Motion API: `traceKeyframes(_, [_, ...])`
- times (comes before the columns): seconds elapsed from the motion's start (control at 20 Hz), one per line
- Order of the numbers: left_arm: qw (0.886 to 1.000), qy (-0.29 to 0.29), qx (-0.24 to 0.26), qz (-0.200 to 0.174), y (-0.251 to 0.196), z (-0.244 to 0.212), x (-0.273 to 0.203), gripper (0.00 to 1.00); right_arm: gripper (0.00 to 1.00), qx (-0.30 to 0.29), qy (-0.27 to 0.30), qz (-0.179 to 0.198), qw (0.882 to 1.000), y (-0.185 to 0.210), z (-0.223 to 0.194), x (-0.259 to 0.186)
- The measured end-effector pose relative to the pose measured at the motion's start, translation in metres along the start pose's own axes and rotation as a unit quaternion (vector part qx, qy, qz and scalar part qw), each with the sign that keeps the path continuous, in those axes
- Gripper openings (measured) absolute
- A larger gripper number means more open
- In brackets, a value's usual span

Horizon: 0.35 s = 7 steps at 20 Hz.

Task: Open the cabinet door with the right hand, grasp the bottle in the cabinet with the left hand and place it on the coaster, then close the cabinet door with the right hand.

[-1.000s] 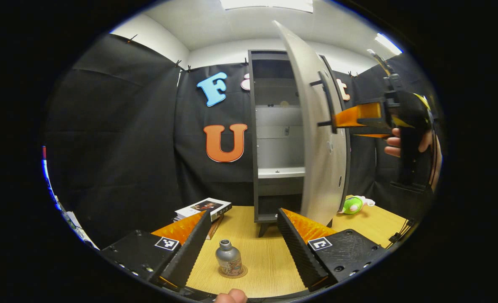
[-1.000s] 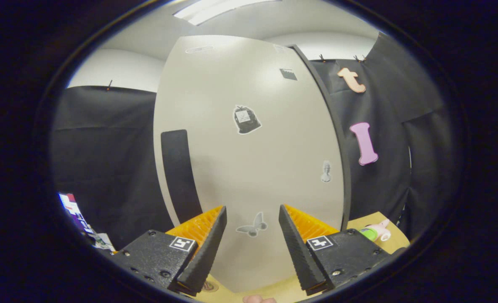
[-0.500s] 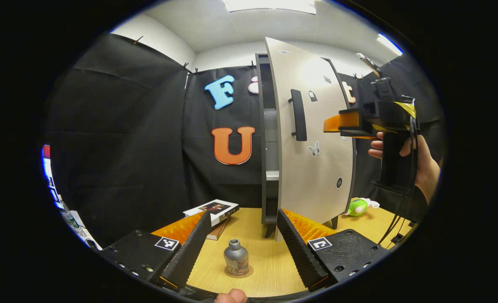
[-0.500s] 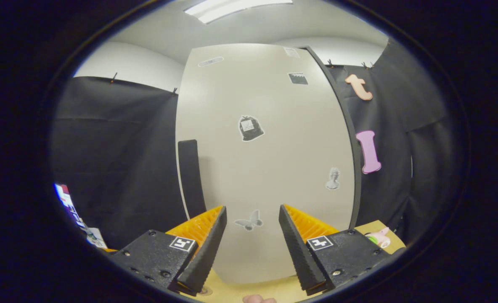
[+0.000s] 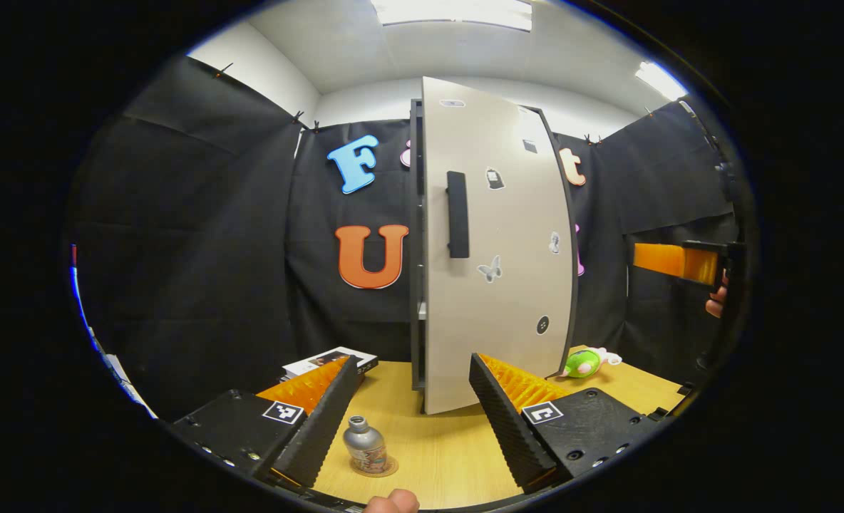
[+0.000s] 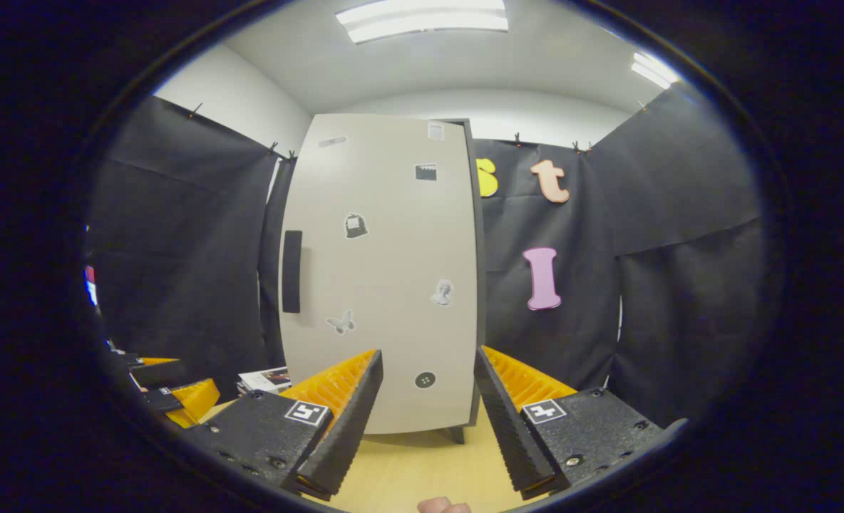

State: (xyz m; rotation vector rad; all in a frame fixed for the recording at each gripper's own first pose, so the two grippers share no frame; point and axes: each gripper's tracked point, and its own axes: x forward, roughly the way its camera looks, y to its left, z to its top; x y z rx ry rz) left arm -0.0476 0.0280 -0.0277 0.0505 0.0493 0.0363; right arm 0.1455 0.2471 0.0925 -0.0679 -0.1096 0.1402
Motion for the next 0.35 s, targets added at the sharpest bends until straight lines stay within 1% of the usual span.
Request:
traceKeyframes(0.1, [1.000, -0.004, -0.001, -0.014, -0.018, 0.002, 0.000, 0.95, 0.86, 0.006, 0.001, -0.016, 1.000, -0.014, -0.008, -0.017])
traceKeyframes(0.35, [0.999, -0.001, -0.009, -0.033, -0.055, -0.006, 0.002, 0.95, 0.87, 0.023, 0.035, -0.051, 0.998, -0.046, -0.061, -0.056])
